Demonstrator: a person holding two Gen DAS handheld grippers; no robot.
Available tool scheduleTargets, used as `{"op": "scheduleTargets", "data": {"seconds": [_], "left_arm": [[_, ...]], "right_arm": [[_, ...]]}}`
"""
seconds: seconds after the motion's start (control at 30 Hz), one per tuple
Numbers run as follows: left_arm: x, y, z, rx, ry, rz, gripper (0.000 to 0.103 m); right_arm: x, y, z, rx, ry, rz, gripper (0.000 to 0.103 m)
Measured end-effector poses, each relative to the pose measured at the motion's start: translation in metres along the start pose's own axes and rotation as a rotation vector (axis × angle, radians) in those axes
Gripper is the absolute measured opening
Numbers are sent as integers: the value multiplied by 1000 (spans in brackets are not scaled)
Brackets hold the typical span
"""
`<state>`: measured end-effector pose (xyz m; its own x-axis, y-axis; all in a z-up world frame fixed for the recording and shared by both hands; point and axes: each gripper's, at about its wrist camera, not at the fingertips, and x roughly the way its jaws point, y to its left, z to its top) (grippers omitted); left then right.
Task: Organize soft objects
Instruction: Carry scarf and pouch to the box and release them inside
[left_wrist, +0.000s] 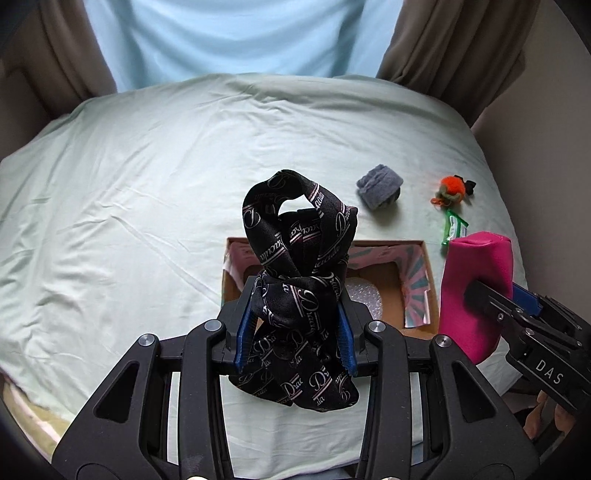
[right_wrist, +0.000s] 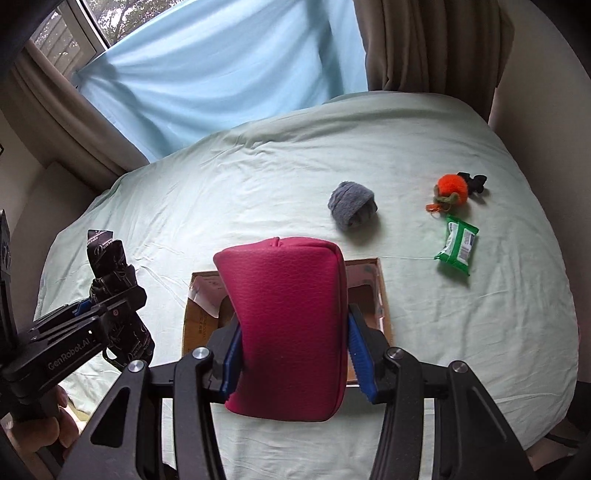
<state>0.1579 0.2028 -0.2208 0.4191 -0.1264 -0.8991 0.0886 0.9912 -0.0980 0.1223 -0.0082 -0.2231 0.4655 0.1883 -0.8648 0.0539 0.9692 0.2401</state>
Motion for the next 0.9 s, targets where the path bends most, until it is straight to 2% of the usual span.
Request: {"op": "scheduleTargets", "data": {"seconds": [0.17, 0.3, 0.4, 0.5, 0.77, 0.8, 0.83, 0.87, 0.9], "left_arm": [[42, 22, -6, -44, 74, -8, 34], [81, 26, -14, -40, 148, -15, 34], [115, 26, -23, -18, 239, -7, 34], [135, 27, -27, -11, 289, -4, 34], [175, 18, -23, 50, 359, -20, 35], [174, 16, -22, 57, 347, -22, 38], [174, 13, -21, 67, 340, -17, 53], [174, 11, -19, 77, 340, -3, 88], [174, 9, -18, 85, 339, 13, 103]], "right_arm": [[36, 27, 5, -43, 68, 0, 46], [71, 35, 10, -54, 147, -3, 46], [104, 28, 11, -28, 226, -3, 46], [131, 17, 7, -4, 295, -9, 46], [183, 7, 13, 30, 406, -5, 46], [188, 7, 14, 27, 414, -8, 46], [194, 7, 15, 29, 425, -10, 47], [199, 7, 15, 33, 438, -9, 50], [204, 7, 16, 39, 443, -9, 54]]}}
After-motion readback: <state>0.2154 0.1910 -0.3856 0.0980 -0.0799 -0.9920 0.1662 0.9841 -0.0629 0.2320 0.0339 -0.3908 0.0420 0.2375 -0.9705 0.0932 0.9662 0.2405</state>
